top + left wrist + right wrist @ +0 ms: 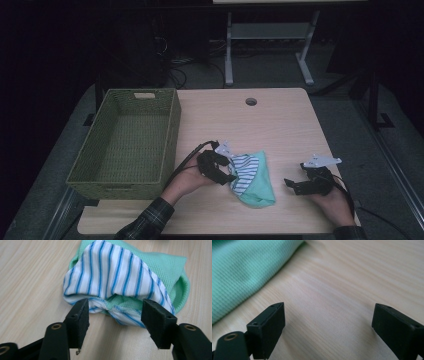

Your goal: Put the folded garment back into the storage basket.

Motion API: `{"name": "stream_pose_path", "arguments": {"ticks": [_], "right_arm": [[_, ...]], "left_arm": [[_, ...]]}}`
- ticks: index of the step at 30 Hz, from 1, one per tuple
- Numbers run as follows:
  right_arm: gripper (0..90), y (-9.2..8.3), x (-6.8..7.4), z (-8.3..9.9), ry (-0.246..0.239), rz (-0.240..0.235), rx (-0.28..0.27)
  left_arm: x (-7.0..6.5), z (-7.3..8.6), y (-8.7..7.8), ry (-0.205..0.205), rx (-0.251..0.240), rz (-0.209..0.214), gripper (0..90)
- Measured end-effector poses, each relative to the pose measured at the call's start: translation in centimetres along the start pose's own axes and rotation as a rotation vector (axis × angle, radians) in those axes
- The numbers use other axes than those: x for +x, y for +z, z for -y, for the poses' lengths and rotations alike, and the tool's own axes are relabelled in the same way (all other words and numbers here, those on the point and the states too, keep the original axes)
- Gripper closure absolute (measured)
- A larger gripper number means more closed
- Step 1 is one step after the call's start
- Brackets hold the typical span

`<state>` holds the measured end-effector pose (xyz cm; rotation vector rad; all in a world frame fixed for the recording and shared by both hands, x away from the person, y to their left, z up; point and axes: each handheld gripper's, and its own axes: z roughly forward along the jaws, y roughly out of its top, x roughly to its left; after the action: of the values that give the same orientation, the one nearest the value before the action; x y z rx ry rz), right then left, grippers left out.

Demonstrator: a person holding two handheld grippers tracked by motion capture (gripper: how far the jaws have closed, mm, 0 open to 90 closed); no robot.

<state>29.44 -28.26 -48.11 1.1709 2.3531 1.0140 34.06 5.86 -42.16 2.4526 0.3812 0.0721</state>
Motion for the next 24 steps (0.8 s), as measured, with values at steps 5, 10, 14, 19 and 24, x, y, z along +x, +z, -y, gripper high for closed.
{"name": "stream_pose_path", "arguments": {"ticks": [5, 10, 14, 19, 24], "right_arm": [[8.4, 0.2, -0.1, 0.0, 0.008, -0.004, -0.001], [8.3, 0.2, -0.1, 0.0, 0.007, -0.003, 0.000], [8.3, 0.2, -0.1, 0.0, 0.007, -0.002, 0.000], [8.3, 0.2, -0.1, 0.0, 0.007, -0.002, 0.000], [8.3, 0.2, -0.1, 0.0, 0.009, -0.002, -0.002]], "left_arm": [[-0.1, -0.5, 0.8, 0.033, 0.022, 0.031, 35.8], [-0.5, -0.9, 1.8, 0.065, 0.057, 0.045, 34.6], [-0.7, -1.1, 2.6, 0.099, 0.098, 0.048, 33.8], [-1.2, -1.3, 3.6, 0.123, 0.124, 0.045, 30.8], [-1.3, -1.3, 4.2, 0.137, 0.153, 0.039, 29.3]]}}
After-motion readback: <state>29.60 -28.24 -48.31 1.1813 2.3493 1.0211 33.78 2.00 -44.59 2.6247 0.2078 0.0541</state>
